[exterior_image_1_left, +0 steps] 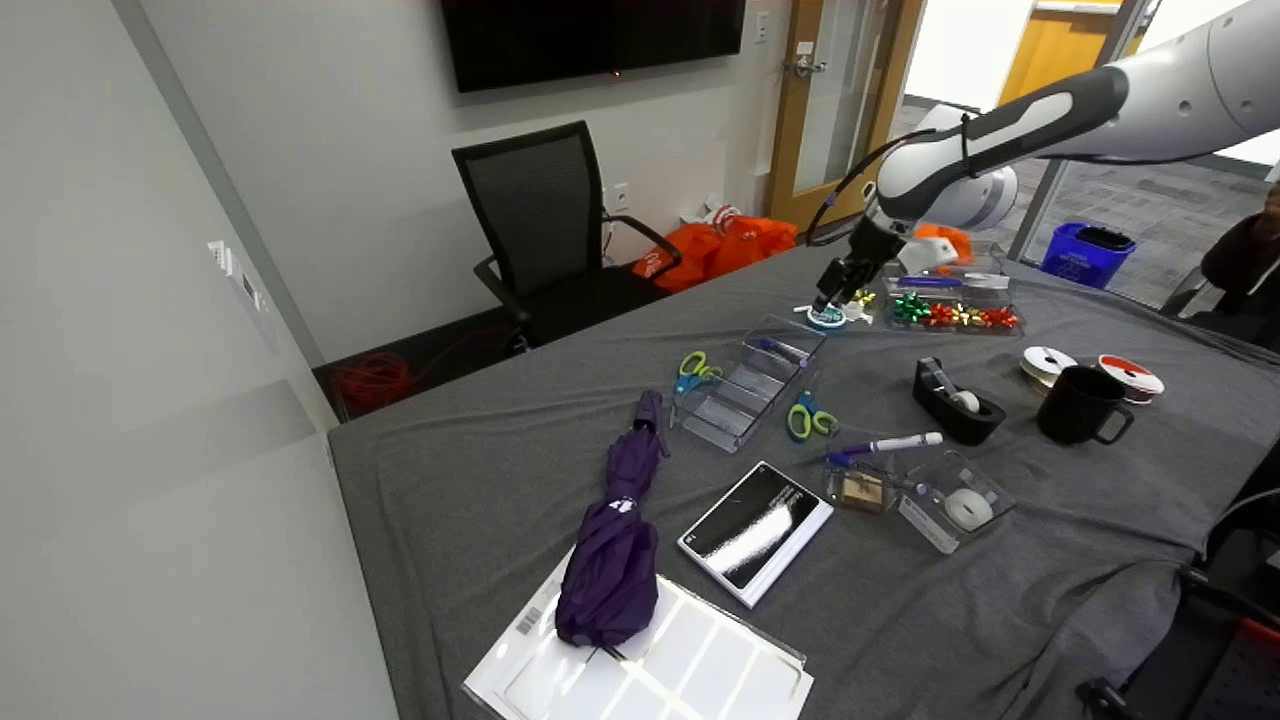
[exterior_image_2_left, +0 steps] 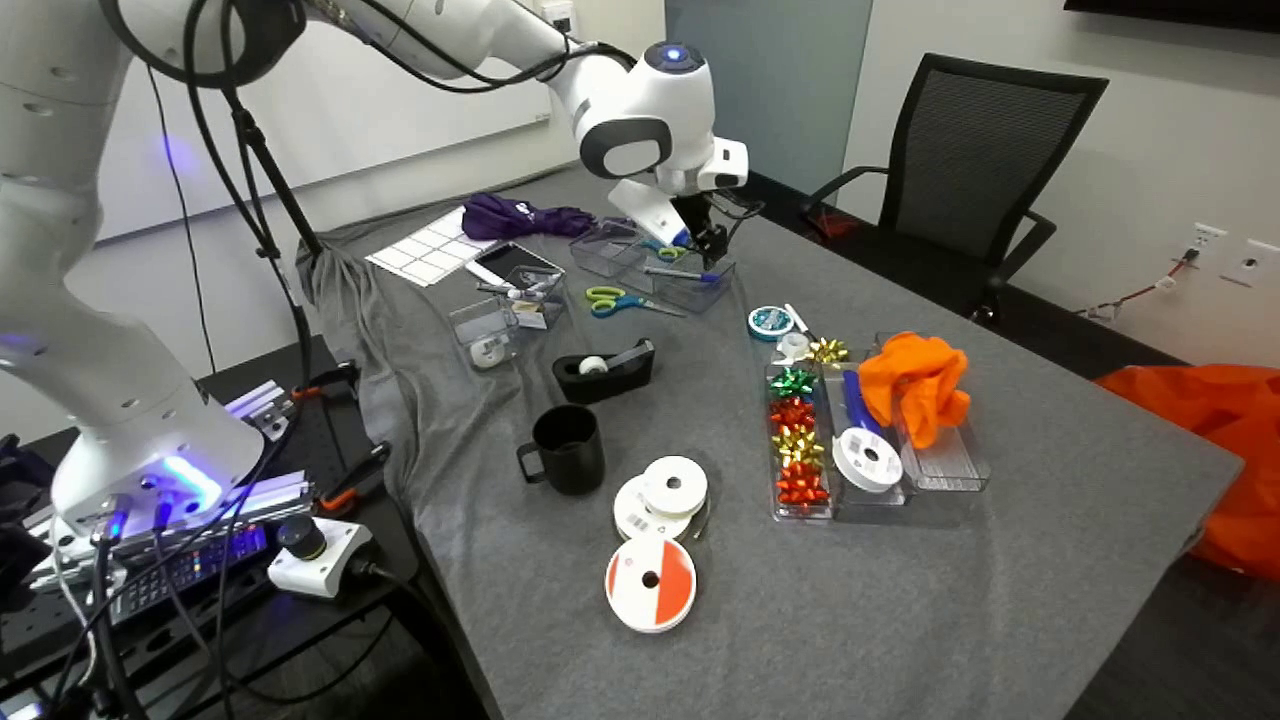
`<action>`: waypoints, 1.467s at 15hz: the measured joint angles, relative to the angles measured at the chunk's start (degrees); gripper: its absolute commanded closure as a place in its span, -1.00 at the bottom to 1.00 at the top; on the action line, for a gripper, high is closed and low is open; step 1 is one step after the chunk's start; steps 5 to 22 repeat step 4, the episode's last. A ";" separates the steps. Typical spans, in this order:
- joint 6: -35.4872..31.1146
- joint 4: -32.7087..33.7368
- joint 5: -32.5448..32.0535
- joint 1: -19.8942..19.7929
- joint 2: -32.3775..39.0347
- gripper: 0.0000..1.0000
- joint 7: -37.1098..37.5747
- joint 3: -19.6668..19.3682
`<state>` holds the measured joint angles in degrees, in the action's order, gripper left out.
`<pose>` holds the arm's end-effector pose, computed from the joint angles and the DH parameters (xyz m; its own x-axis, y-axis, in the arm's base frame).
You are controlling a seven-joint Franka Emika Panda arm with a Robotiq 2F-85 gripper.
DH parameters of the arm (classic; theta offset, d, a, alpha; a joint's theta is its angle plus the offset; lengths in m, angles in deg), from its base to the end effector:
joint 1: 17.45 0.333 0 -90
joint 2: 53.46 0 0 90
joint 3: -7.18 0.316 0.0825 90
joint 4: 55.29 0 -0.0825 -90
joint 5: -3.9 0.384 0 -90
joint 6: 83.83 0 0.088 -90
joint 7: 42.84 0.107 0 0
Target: Put the marker inside the container
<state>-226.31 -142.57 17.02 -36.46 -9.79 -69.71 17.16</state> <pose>0.7172 -0.1382 0.2340 0.9583 0.0536 0.2806 0.1076 -0.9777 -0.1806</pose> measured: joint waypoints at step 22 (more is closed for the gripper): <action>-0.70 -2.94 0.89 -2.55 -4.68 -1.00 -4.85 0.11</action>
